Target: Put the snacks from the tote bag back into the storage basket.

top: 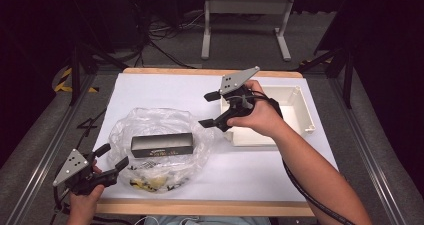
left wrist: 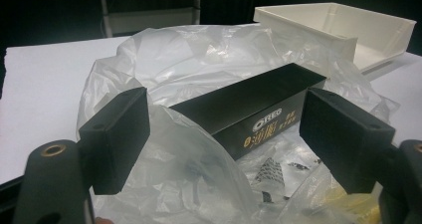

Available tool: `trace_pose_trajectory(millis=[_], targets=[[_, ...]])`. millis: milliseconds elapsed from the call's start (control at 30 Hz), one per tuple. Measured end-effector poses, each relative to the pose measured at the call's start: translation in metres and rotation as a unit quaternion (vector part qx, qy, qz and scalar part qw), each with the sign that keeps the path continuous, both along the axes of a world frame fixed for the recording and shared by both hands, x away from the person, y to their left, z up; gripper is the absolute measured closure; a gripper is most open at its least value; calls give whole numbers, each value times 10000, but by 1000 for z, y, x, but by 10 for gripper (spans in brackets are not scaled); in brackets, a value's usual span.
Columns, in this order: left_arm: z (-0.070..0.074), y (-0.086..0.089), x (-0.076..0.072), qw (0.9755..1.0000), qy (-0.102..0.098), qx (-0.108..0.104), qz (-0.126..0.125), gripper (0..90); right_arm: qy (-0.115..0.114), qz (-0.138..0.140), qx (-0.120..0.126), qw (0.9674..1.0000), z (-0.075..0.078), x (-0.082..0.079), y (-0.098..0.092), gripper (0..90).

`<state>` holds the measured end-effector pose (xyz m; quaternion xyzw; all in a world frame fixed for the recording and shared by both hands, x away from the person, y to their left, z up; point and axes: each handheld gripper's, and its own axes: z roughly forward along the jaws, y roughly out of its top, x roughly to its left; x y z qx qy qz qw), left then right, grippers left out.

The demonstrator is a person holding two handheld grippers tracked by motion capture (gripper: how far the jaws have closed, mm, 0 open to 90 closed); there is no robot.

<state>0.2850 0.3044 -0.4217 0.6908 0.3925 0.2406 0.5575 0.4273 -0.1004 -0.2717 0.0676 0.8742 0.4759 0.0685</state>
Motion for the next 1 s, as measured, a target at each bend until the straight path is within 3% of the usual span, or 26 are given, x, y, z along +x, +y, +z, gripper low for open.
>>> trace_pose_trajectory(millis=[200,467,700,1000], targets=[[0,-1,0,10000,-16,24,-22,207,-27,147,118,9998,-17,6,17,167],[0,-1,1,10000,9,38,-47,207,176,300,158,9993,-47,16,40,147],[1,0,1,10000,5,37,-50,206,90,479,242,9985,-70,17,54,151],[1,0,1,10000,-4,41,-61,207,219,558,-5,9982,-94,19,69,144]])
